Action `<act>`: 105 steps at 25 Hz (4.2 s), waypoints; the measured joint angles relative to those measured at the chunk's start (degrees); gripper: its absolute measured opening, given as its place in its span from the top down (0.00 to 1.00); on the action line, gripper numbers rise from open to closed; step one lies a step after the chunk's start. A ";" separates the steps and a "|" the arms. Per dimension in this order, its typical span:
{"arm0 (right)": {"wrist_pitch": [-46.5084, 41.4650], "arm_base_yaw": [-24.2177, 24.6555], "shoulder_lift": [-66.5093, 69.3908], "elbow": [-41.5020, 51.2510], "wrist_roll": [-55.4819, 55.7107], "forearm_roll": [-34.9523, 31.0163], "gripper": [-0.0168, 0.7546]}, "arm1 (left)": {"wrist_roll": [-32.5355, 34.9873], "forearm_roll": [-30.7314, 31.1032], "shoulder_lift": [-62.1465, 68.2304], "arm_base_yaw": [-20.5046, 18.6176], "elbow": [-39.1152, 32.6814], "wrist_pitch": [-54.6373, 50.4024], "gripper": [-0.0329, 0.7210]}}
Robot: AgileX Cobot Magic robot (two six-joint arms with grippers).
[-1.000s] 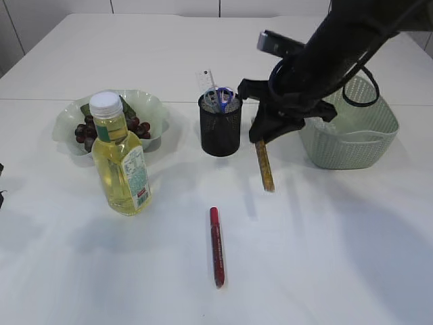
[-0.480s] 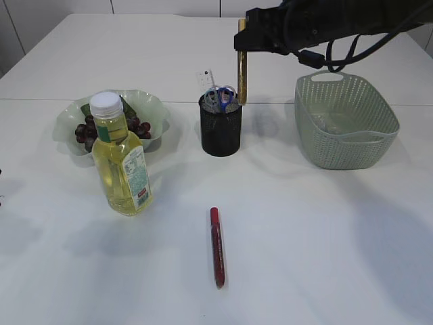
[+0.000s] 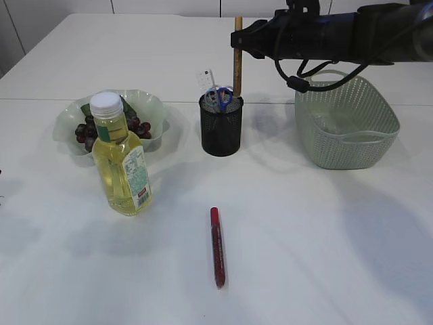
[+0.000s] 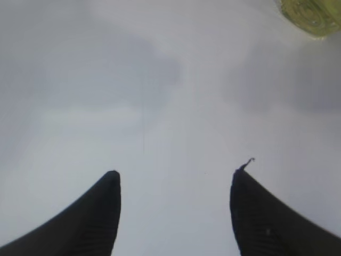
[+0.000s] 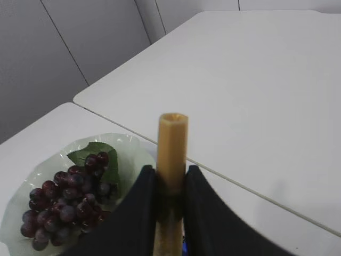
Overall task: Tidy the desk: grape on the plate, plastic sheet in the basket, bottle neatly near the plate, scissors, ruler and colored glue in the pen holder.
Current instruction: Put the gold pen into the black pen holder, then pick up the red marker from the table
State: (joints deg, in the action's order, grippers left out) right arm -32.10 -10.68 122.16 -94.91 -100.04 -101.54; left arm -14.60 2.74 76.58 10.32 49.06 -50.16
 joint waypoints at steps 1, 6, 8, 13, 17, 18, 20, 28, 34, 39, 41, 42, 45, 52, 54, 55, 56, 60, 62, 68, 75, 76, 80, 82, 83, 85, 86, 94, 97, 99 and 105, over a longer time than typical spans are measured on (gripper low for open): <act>0.00 0.00 0.77 -0.44 -1.34 -0.31 0.83 | 0.00 0.00 0.00 0.00 0.00 0.00 0.33; -1.88 0.00 4.15 -3.07 -4.07 -0.78 0.83 | 0.00 0.00 0.00 0.00 0.00 -0.09 0.33; -2.87 0.00 5.12 -3.77 -4.18 -0.78 0.83 | 0.00 0.00 0.00 0.00 0.00 -0.09 0.33; -3.38 0.00 6.35 -4.01 -4.32 -0.78 0.81 | 0.00 0.00 0.00 0.00 0.00 -0.09 0.33; -4.14 0.00 6.47 -4.11 -4.45 -0.78 0.73 | 0.00 0.00 0.00 0.00 0.00 -0.09 0.33; -4.39 0.00 6.47 -4.11 -4.45 -0.78 0.69 | 0.00 0.00 0.00 0.00 0.00 -0.09 0.33; -4.66 0.00 6.47 -4.11 -4.45 -0.78 0.63 | 0.00 0.00 0.00 0.00 0.00 -0.09 0.33; -2.72 0.00 5.88 -4.13 5.71 3.99 0.57 | 0.00 0.00 0.00 0.00 0.00 -0.34 0.33; -3.22 0.00 -1.43 -4.13 40.38 33.47 0.56 | 0.00 0.00 0.00 0.00 0.00 -1.45 0.33; -13.43 -1.17 -9.20 -4.13 68.37 54.88 0.56 | 0.00 0.00 0.00 0.00 0.00 -1.45 0.33; -16.03 -3.48 -12.34 -4.13 77.51 63.09 0.56 | 0.00 0.00 0.00 0.00 0.00 -1.45 0.33; -17.22 -4.75 -13.47 -4.13 81.22 67.30 0.56 | 0.00 0.00 0.00 0.00 0.00 -1.45 0.33; -21.20 -9.75 -15.83 -4.23 92.74 77.01 0.56 | 0.00 0.12 0.00 0.00 0.00 -1.45 0.33; -26.54 -23.26 -15.84 -0.61 114.45 95.01 0.56 | 0.00 1.21 0.00 0.00 0.00 -0.98 0.33; -26.80 -26.29 -14.99 0.96 119.72 97.65 0.56 | 0.00 1.29 0.00 0.00 0.00 -0.34 0.33; -26.91 -27.43 -14.41 1.39 121.46 97.95 0.56 | 0.00 1.29 0.00 0.00 0.00 -0.08 0.33; -27.13 -28.12 -13.48 1.57 123.11 98.21 0.56 | 0.00 1.29 0.00 0.00 0.00 0.11 0.33; -28.64 -29.59 -9.05 1.82 127.70 98.78 0.56 | 0.00 1.33 0.00 0.00 0.00 0.41 0.33; -29.40 -29.64 -7.12 1.80 129.08 99.02 0.56 | 0.00 1.42 0.00 0.00 0.00 0.65 0.33; -29.66 -29.77 -2.09 1.43 130.98 99.15 0.56 | 0.00 0.96 0.00 0.00 0.00 1.59 0.33; -29.66 -29.77 2.42 -0.85 132.75 100.33 0.56 | 0.00 0.74 0.00 0.00 0.00 1.93 0.33; -29.66 -29.77 2.90 -0.84 132.87 100.65 0.56 | 0.00 0.74 0.00 0.00 0.00 1.93 0.33; -29.80 -29.77 4.64 -0.96 132.87 101.54 0.56 | 0.00 0.74 0.00 0.00 0.00 1.93 0.33; -29.80 -29.77 4.96 -0.96 132.87 102.02 0.56 | 0.00 0.74 0.00 0.00 0.00 1.93 0.33; -29.80 -29.77 4.99 -0.96 132.87 102.11 0.56 | 0.00 0.74 0.00 0.00 0.00 1.93 0.33; -29.80 -29.77 5.37 -0.96 132.90 102.69 0.56 | 0.00 0.74 0.00 0.00 0.00 1.93 0.33; -29.80 -29.77 5.64 -0.96 133.00 102.83 0.56 | 0.00 0.74 0.00 0.00 0.00 1.93 0.33; -29.11 -29.77 6.72 -0.96 133.00 103.16 0.56 | 0.00 0.74 0.00 0.00 0.00 1.96 0.34; -28.75 -29.77 7.06 -0.96 133.00 103.21 0.56 | 0.00 0.74 0.00 0.00 0.00 1.96 0.34; -28.62 -29.77 7.14 -0.96 133.00 103.21 0.56 | 0.00 0.74 0.00 0.00 0.00 1.96 0.34; -28.59 -29.77 7.59 -0.96 133.00 103.10 0.69 | 0.00 0.74 0.00 0.00 0.00 2.18 0.34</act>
State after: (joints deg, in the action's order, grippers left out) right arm -60.70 -40.45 129.75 -95.87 32.96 1.56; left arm -14.60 3.48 76.58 10.32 49.06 -47.97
